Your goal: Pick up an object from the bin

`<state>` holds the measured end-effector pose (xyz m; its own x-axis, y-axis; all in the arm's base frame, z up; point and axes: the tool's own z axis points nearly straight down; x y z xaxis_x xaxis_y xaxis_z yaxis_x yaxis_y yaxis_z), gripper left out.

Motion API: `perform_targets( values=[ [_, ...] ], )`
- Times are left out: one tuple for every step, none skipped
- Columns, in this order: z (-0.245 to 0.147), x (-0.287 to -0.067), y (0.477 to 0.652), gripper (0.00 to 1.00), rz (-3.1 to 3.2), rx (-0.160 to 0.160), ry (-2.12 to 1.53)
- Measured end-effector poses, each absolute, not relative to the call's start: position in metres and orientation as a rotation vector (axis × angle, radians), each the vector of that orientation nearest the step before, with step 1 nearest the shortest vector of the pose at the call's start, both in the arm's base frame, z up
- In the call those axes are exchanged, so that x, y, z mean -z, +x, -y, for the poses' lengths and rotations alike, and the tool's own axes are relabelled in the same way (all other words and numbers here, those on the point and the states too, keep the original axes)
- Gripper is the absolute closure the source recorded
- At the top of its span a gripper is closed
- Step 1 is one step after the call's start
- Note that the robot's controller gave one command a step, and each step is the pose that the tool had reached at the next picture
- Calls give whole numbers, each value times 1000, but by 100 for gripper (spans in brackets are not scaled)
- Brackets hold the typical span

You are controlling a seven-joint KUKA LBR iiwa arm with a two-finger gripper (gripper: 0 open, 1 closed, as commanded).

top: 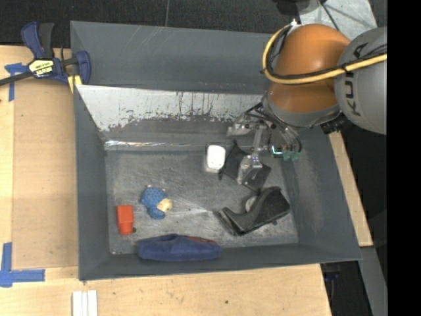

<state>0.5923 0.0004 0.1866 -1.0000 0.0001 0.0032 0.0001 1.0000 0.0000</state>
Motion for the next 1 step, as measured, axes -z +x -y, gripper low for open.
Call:
perform_targets(
  values=[
    [13, -88, 593, 0, 3127, -2, 459]
  ],
)
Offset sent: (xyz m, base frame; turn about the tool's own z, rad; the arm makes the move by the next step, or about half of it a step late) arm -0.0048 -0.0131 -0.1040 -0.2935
